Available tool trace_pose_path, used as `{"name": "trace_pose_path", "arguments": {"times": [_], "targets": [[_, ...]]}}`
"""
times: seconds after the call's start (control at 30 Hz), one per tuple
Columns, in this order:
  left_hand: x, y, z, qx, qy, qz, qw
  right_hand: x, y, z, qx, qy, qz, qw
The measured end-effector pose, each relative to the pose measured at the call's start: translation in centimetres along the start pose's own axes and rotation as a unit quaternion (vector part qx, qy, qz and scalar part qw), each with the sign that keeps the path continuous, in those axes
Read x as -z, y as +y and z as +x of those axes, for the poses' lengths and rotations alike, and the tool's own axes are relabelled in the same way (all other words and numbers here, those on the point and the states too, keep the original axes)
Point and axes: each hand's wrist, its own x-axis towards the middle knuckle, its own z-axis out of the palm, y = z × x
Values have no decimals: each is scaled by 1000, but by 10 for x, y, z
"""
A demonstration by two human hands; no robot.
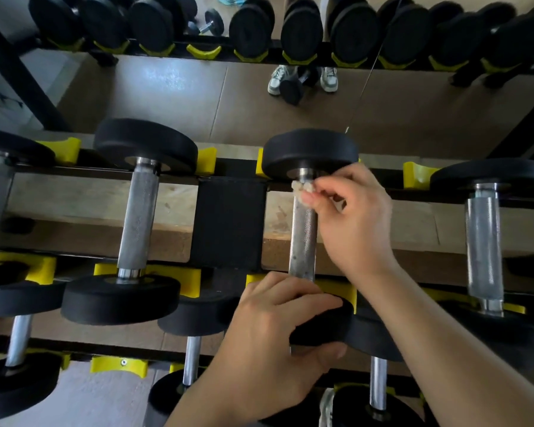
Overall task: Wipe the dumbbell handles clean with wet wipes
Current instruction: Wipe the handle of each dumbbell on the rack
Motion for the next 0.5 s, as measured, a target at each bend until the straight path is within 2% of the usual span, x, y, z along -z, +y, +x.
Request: {"name": "trace_pose_path", "arguments": {"times": [0.07, 0.13, 0.2, 0.27, 0.37, 0.43, 0.5], "targets": [[8, 6, 3, 37, 4, -91, 995, 1, -1, -5, -23, -9, 24, 999], [17, 7, 10, 94, 62, -168, 979, 11, 0, -26, -44, -83, 52, 994], [23, 2, 24, 131, 119, -132, 975, 20, 4, -41, -66, -151, 76, 983], [24, -4, 44, 132, 116, -53, 983, 24, 5, -41, -93, -172, 94, 976], [16, -12, 72, 165, 95, -56, 980, 24, 8, -32, -175, -134, 172, 960], [11, -14, 90, 198, 138, -102, 965, 21, 9, -26, -232, -93, 249, 936], [5, -14, 104, 216, 193, -113, 950, 16, 8, -19, -243, -62, 275, 928]]}}
